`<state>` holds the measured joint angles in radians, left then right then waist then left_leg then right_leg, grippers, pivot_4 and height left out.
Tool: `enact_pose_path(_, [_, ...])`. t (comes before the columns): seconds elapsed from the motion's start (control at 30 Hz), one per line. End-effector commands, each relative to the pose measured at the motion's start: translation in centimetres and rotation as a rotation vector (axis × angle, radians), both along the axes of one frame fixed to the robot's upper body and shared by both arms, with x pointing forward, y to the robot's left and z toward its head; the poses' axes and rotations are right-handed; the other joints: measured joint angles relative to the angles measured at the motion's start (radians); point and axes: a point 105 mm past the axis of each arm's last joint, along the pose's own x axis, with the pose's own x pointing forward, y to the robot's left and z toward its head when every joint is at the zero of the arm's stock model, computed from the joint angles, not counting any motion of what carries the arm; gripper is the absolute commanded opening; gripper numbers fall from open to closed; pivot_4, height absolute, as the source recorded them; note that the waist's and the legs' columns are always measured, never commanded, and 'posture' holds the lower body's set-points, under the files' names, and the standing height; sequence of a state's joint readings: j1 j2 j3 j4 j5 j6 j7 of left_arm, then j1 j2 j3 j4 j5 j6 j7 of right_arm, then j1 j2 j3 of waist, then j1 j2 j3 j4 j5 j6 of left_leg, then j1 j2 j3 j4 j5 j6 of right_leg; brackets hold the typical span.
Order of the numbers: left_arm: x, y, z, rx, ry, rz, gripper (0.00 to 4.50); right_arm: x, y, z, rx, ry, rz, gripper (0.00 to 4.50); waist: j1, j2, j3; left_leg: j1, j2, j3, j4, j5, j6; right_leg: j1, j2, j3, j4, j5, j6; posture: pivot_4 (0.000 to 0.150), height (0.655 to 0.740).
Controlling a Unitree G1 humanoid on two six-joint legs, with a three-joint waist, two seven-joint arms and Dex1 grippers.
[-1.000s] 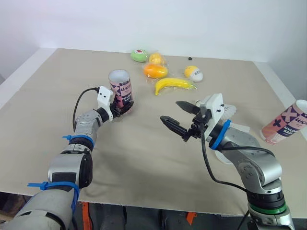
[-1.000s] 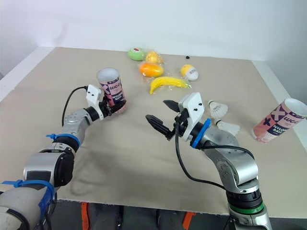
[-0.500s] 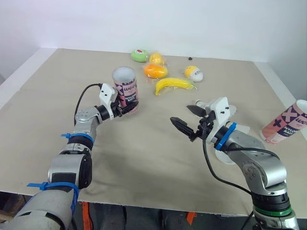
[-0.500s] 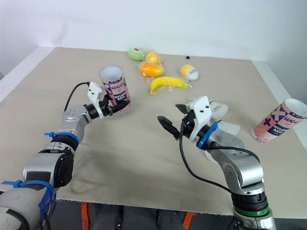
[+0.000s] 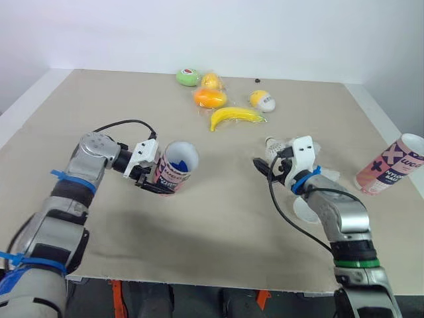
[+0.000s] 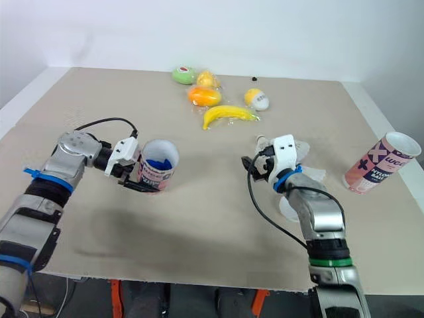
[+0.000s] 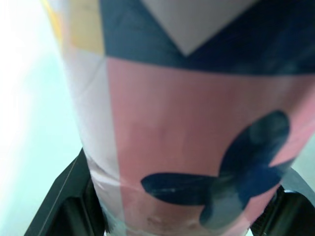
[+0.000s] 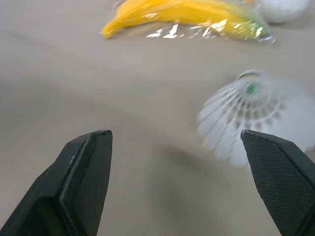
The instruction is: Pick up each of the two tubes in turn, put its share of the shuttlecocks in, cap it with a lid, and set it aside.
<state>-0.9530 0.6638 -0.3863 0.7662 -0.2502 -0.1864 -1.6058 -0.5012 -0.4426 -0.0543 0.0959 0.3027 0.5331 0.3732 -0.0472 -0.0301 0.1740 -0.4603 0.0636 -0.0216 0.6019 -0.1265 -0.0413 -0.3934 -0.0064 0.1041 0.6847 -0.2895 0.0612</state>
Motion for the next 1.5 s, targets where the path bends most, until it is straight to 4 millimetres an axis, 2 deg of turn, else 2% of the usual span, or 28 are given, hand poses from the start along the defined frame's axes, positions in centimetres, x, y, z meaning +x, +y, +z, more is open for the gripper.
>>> enact_pose_path(0.03, [-0.7,-0.7,0.8,-0.008,0.021,-0.047,3.24,1.1,-0.2,0.8,-0.013,-0.044,-0.007,4.50,0.000,0.001,0.000,0.000,0.000,0.000,0.000,0.000,0.000,0.000,0.000,0.000,0.000,0.000,0.000,0.150,0.7321])
enact_pose_path(0.3, [-2.7,-1.3,0.6,0.015,0.074,-0.115,3.24,3.9,-0.7,0.5,-0.032,-0.039,-0.070,4.50,-0.001,0.003,0.002,-0.001,0.000,0.000,-0.001,0.000,0.000,-0.002,0.000,0.000,0.000,0.000,-0.001,0.150,0.7321])
enact_pose_path(0.5, [-3.8,-2.0,-0.3,-0.002,0.117,-0.142,3.20,4.9,0.2,0.7,-0.035,-0.054,-0.052,1.73,-0.001,0.005,0.003,-0.001,0.000,0.001,-0.001,0.000,0.000,-0.003,0.000,0.001,0.001,0.000,-0.001,0.150,0.7321])
enact_pose_path(0.53, [-4.0,-2.1,-0.5,-0.004,0.126,-0.143,3.20,4.9,0.2,0.8,-0.038,-0.058,-0.049,0.92,-0.001,0.005,0.003,-0.001,0.000,0.001,-0.001,0.000,0.000,-0.003,0.000,0.001,0.001,-0.001,-0.001,0.150,0.7321])
enact_pose_path(0.63, [-4.3,-2.2,-1.0,0.000,0.134,-0.148,3.20,4.7,0.3,1.0,-0.048,-0.075,-0.044,0.08,-0.001,0.005,0.003,-0.001,0.000,0.001,-0.001,0.000,0.000,-0.003,0.000,0.001,0.001,-0.001,-0.001,0.150,0.7321])
enact_pose_path(0.83, [-4.5,-2.7,-1.4,0.004,0.144,-0.157,3.20,3.6,1.7,3.4,-0.064,-0.169,0.026,0.08,0.000,0.006,0.003,-0.001,0.000,0.001,-0.001,0.000,0.000,-0.002,0.000,0.001,0.001,-0.001,-0.001,0.150,0.7321])
enact_pose_path(0.93, [-4.3,-2.9,-1.6,0.014,0.154,-0.156,3.20,2.1,3.6,6.6,-0.060,-0.299,0.144,0.08,0.001,0.006,0.003,-0.001,0.000,0.001,0.000,0.000,0.000,-0.002,0.000,0.001,0.001,-0.001,-0.001,0.150,0.7321])
enact_pose_path(1.03, [-4.0,-2.9,-2.0,0.042,0.166,-0.152,3.20,-1.0,6.0,9.8,-0.103,-0.430,0.355,0.08,0.003,0.007,0.003,-0.001,0.000,0.001,0.000,0.000,0.000,-0.002,0.000,0.001,0.001,-0.001,0.000,0.150,0.7321])
enact_pose_path(1.1, [-3.7,-2.9,-2.3,0.067,0.174,-0.144,3.20,-4.5,7.5,11.1,-0.194,-0.468,0.569,0.08,0.009,0.008,0.003,-0.001,0.000,0.000,0.000,0.000,0.000,-0.001,0.000,0.000,0.001,-0.001,0.000,0.150,0.7321])
enact_pose_path(1.17, [-3.4,-2.8,-2.3,0.086,0.179,-0.137,3.20,-7.1,8.2,11.2,-0.306,-0.443,0.728,0.08,0.019,0.009,0.003,-0.001,-0.001,0.000,0.001,0.000,0.000,0.000,-0.001,0.000,0.001,-0.001,0.001,0.150,0.7321])
enact_pose_path(1.3, [-2.8,-3.0,-2.1,0.089,0.181,-0.135,3.20,-10.4,8.3,11.2,-0.517,-0.344,0.930,0.08,0.020,0.010,0.002,0.003,-0.001,0.000,0.002,0.000,0.001,0.003,-0.001,0.000,0.001,-0.002,0.004,0.150,0.7321])
enact_pose_path(1.4, [-2.6,-3.3,-1.9,0.086,0.187,-0.135,3.20,-11.8,8.8,11.7,-0.602,-0.332,1.027,0.08,0.018,0.011,0.002,0.005,0.000,0.002,0.002,0.003,0.005,0.003,-0.001,0.002,0.001,-0.002,0.001,0.150,0.7321])
enact_pose_path(1.5, [-2.4,-3.5,-1.8,0.085,0.191,-0.135,3.20,-12.1,9.4,12.3,-0.679,-0.357,1.072,0.08,0.014,0.011,0.002,0.006,0.000,0.003,0.002,0.005,0.006,0.003,-0.001,0.002,0.001,0.001,0.000,0.150,0.7321])
